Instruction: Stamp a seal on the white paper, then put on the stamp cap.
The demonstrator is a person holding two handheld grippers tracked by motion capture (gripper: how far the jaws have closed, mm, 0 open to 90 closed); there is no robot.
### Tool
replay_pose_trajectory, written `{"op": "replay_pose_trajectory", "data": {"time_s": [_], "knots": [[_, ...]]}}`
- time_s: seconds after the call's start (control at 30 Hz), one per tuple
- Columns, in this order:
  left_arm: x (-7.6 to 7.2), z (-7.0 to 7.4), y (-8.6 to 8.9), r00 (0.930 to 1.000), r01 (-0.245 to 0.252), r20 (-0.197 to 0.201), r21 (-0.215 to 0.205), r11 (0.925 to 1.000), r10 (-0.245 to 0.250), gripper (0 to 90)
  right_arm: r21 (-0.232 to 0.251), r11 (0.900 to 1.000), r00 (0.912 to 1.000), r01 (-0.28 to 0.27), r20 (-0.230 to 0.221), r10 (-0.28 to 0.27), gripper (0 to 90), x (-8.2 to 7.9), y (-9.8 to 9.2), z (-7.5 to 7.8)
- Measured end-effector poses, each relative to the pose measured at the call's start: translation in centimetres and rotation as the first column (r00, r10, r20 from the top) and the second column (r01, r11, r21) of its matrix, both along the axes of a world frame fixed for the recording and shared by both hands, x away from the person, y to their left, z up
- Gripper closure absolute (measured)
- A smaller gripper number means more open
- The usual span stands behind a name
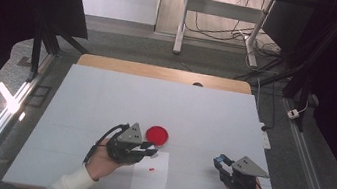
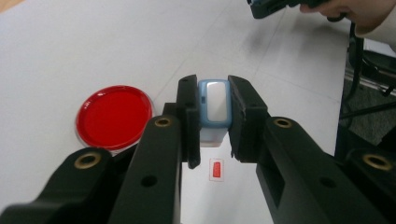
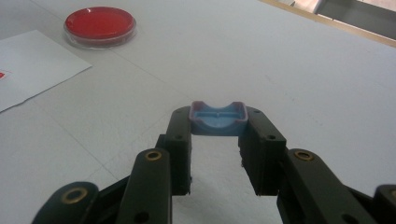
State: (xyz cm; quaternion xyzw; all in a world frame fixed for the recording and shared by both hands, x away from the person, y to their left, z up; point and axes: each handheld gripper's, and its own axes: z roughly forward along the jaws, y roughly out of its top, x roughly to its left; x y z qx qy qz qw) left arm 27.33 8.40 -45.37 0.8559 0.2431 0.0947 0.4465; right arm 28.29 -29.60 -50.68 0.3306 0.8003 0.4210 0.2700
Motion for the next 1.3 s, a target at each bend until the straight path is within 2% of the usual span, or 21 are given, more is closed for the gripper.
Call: {"op": "replay_pose_trajectory", "data": {"time_s": [0.27,0.4,0.57,0.73,1.3], "knots": [[0.8,0.6,0.3,0.9995,-0.018,-0.027,-0.070,0.9974,0.017,75.6,-0.001,1.000,1.0000,-0.006,0.000,0.006,65.0,0.0,0.0,-0.1],[1.2,1.1,0.1,0.9995,-0.026,-0.021,-0.087,0.9959,0.024,75.6,0.005,1.000,1.0000,-0.004,-0.006,0.004,65.0,0.2,0.0,-0.1],[1.2,1.4,0.4,0.9993,-0.037,-0.011,-0.099,0.9944,0.036,75.5,0.004,1.000,1.0000,-0.004,0.001,0.004,65.0,0.0,0.0,0.0],[1.4,1.5,0.6,0.9990,-0.042,-0.017,-0.107,0.9934,0.041,75.5,0.001,1.000,1.0000,-0.004,-0.001,0.004,65.0,0.0,0.0,0.0],[1.8,1.2,0.8,0.9982,-0.056,-0.028,-0.107,0.9927,0.053,75.5,0.014,1.000,0.9998,-0.017,0.004,0.017,65.0,-0.1,0.4,0.2]]}}
